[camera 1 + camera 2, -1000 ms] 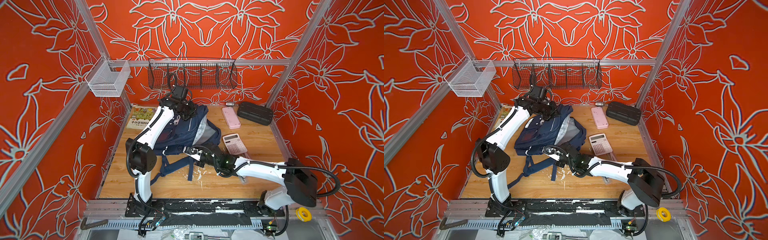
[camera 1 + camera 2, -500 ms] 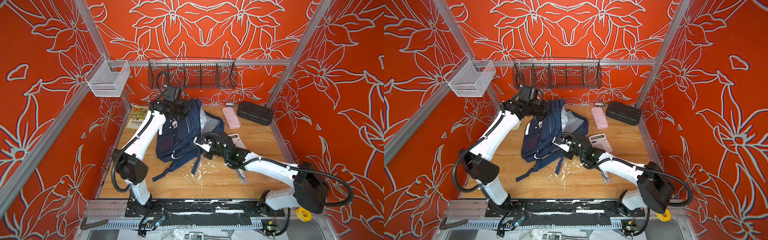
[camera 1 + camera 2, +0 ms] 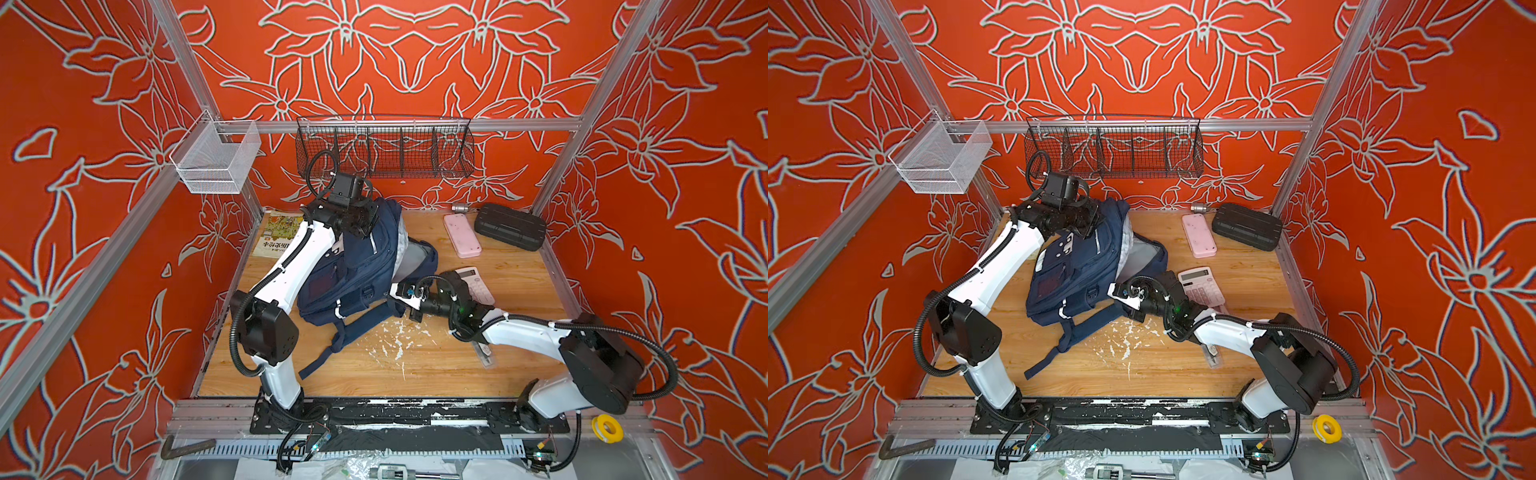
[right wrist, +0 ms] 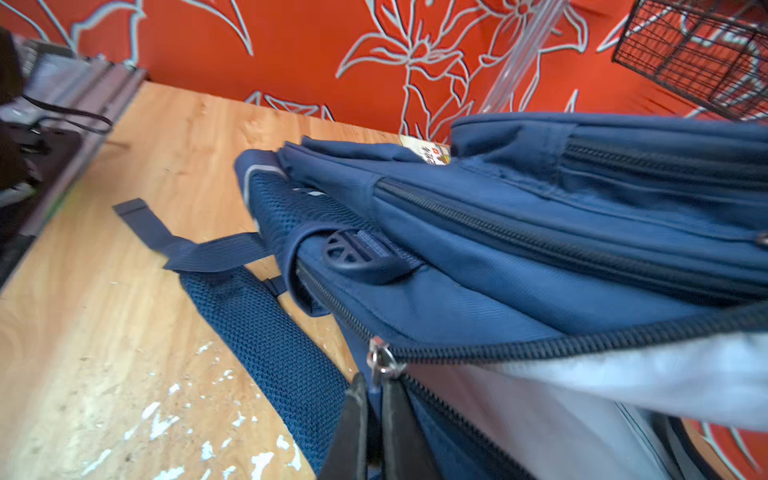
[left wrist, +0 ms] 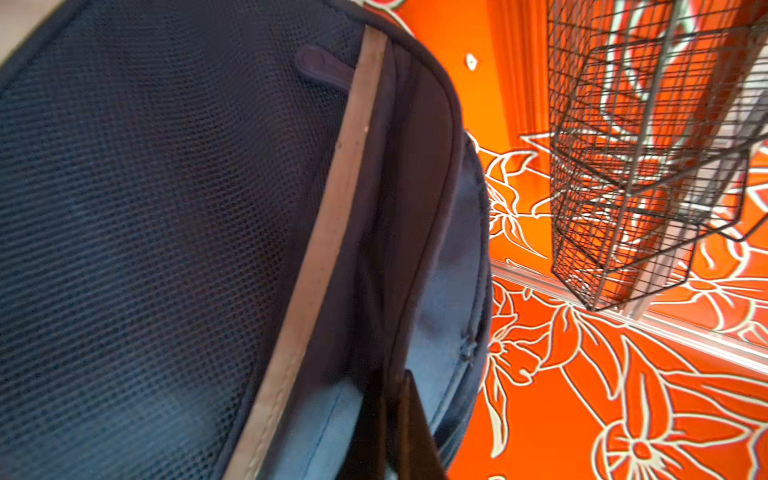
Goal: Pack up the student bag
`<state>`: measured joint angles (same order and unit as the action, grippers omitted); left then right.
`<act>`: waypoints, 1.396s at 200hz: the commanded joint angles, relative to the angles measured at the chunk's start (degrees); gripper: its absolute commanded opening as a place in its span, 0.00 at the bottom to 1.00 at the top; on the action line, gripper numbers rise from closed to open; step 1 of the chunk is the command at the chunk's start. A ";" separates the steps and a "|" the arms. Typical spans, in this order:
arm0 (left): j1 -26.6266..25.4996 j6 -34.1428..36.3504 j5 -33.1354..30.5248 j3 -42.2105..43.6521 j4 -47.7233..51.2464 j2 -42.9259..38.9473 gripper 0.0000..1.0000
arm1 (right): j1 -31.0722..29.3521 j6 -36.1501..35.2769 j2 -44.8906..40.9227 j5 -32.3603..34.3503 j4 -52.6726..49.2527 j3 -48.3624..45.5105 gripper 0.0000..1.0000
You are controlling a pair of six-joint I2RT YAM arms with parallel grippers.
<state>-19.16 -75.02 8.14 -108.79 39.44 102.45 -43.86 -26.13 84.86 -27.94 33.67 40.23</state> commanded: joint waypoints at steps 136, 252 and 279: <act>-3.08 -0.98 -5.65 -13.10 -6.41 2.99 0.00 | -5.02 11.40 8.99 -4.37 10.89 4.08 0.00; 4.47 35.10 7.14 7.53 3.83 -13.04 0.00 | -1.40 17.79 -9.55 0.26 -9.53 3.88 0.62; 5.00 40.77 10.61 8.29 8.18 -12.38 0.00 | 1.17 16.58 -15.34 1.10 -17.81 4.94 0.65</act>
<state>-14.41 -42.85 13.76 -100.36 46.41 91.55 -44.64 -10.00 74.11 -27.05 24.32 43.92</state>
